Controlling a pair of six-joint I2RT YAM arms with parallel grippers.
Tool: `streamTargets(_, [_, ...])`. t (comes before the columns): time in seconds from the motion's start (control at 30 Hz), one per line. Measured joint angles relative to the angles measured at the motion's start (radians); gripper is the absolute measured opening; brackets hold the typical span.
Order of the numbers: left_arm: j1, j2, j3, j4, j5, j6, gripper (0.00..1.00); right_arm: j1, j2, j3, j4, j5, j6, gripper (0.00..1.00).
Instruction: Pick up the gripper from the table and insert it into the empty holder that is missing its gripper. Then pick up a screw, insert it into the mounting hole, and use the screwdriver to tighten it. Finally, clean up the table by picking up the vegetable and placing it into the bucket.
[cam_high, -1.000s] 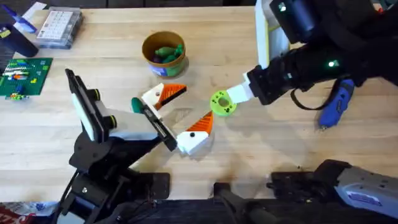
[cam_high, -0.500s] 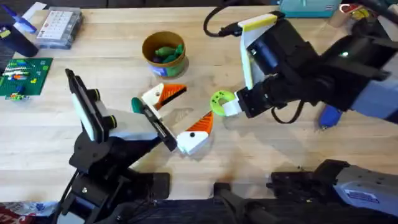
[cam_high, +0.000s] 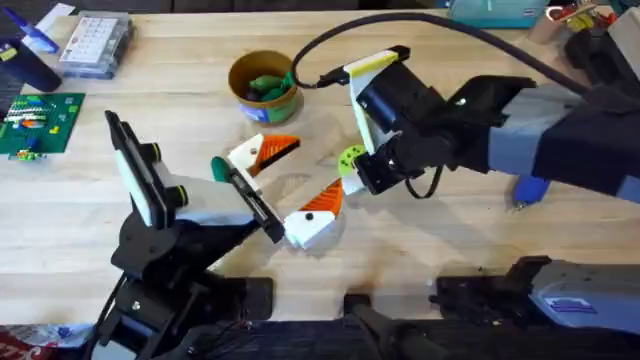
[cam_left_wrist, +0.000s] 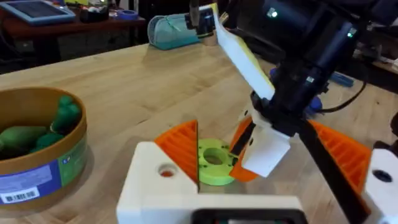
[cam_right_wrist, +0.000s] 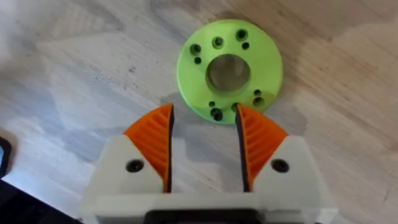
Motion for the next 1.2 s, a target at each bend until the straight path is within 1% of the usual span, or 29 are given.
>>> streamTargets(0.2, [0.000, 0.000, 0.000, 0.000, 0.000, 0.000, 0.992, 0.000, 0.007, 0.000, 0.024, 0.001, -0.008, 0.529])
streamTargets(0.33, [0.000, 0.000, 0.000, 0.000, 0.000, 0.000, 0.992, 0.000, 0.007, 0.000, 0.024, 0.001, -0.011, 0.481])
streamTargets(0.47, [0.000, 0.000, 0.000, 0.000, 0.000, 0.000, 0.992, 0.000, 0.007, 0.000, 0.020, 0.001, -0.012, 0.388])
streamTargets(0.73, [0.000, 0.000, 0.000, 0.000, 0.000, 0.000, 0.992, 0.000, 0.013, -0.001, 0.012, 0.001, -0.013, 0.362])
streamTargets(0.83, [0.000, 0.000, 0.000, 0.000, 0.000, 0.000, 0.992, 0.000, 0.013, 0.000, 0.006, 0.007, -0.016, 0.253])
streamTargets(0.87, [0.000, 0.000, 0.000, 0.000, 0.000, 0.000, 0.992, 0.000, 0.013, 0.000, 0.003, 0.009, -0.016, 0.201])
streamTargets(0.93, [0.000, 0.000, 0.000, 0.000, 0.000, 0.000, 0.992, 0.000, 0.013, 0.000, 0.001, 0.011, -0.016, 0.171])
streamTargets(1.07, [0.000, 0.000, 0.000, 0.000, 0.000, 0.000, 0.992, 0.000, 0.013, 0.000, -0.003, 0.013, -0.016, 0.073])
streamTargets(1.1, [0.000, 0.000, 0.000, 0.000, 0.000, 0.000, 0.992, 0.000, 0.013, 0.000, -0.005, 0.013, -0.018, 0.032])
streamTargets(1.13, [0.000, 0.000, 0.000, 0.000, 0.000, 0.000, 0.992, 0.000, 0.013, 0.000, -0.007, 0.012, -0.016, 0.013])
streamTargets(1.2, [0.000, 0.000, 0.000, 0.000, 0.000, 0.000, 0.992, 0.000, 0.013, 0.000, -0.008, 0.012, -0.016, 0.005])
